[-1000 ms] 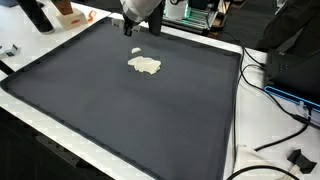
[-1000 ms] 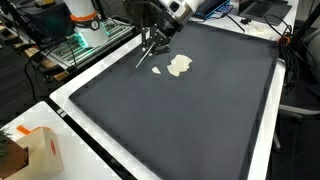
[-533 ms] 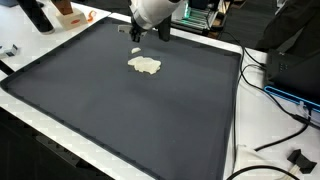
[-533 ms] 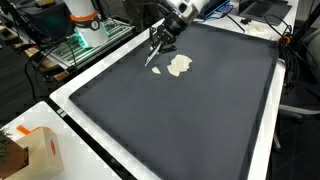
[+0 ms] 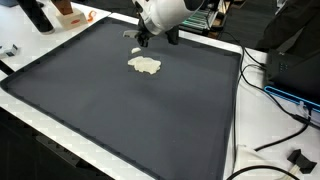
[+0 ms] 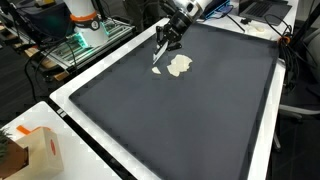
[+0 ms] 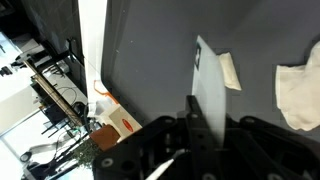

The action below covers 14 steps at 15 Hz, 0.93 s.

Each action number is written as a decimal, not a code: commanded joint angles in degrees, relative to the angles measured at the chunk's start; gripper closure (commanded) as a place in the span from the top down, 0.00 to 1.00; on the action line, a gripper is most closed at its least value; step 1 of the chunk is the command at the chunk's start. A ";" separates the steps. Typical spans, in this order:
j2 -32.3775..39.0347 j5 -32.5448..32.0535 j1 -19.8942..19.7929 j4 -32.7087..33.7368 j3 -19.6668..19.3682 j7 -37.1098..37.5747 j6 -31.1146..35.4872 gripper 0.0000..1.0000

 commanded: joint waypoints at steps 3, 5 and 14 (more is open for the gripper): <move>-1.51 -1.85 0.14 -1.14 1.19 -4.25 2.00 0.01; -2.71 -1.70 -0.01 -1.93 1.51 -5.92 3.21 0.01; -11.81 -0.25 -1.73 -9.12 2.00 -13.81 13.78 0.01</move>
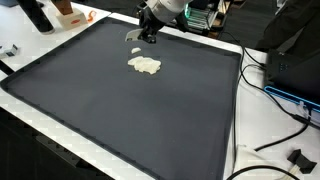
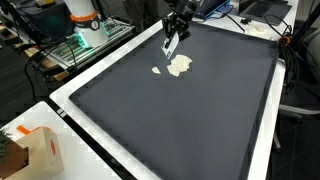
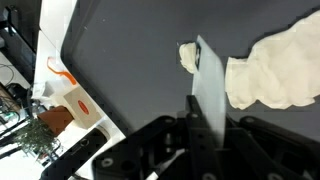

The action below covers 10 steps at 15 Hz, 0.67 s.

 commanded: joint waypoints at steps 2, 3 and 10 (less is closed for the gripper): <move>-7.14 0.46 -2.11 -7.24 0.70 -4.44 7.51 0.01; -8.20 0.71 -2.46 -8.26 0.67 -5.39 8.90 0.01; -14.15 3.81 -5.49 -13.72 0.27 -13.11 17.97 0.01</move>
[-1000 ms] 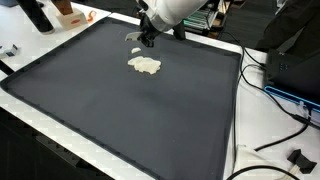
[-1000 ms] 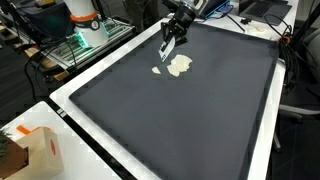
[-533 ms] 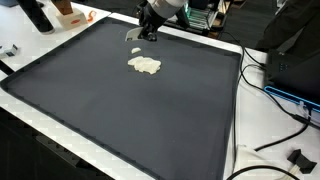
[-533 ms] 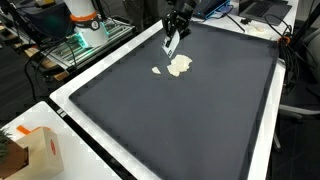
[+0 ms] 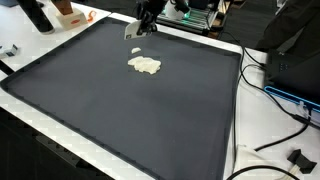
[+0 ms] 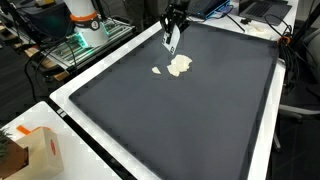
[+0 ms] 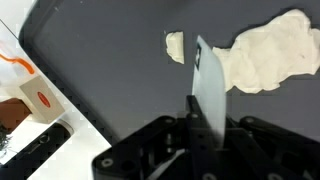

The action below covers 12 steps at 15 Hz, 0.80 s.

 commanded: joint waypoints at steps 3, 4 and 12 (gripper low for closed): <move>-5.01 5.90 -3.23 -5.18 0.00 -8.92 7.21 0.01; -5.39 7.22 -3.67 -5.51 -0.11 -10.66 8.16 0.01; -6.56 17.92 -6.39 -7.51 -1.01 -26.93 14.13 0.01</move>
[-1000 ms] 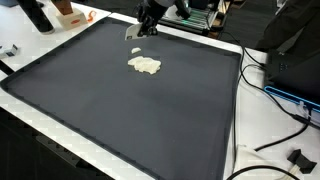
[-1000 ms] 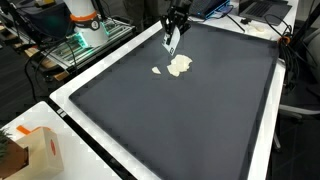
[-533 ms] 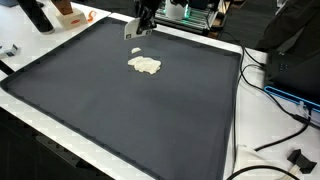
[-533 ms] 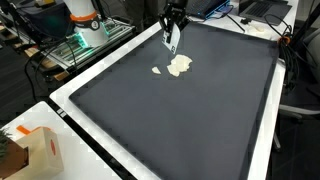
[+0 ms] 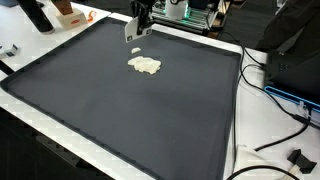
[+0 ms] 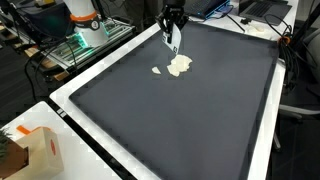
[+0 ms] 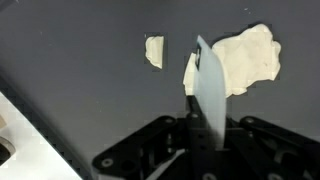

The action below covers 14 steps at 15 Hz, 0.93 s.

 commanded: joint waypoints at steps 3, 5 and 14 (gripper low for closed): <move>-1.72 6.66 -1.61 -2.98 -0.65 -12.65 4.36 0.01; -1.60 7.21 -1.89 -3.10 -0.90 -16.24 4.95 0.01; 0.04 6.03 -1.93 -0.77 -1.21 -20.62 3.89 0.04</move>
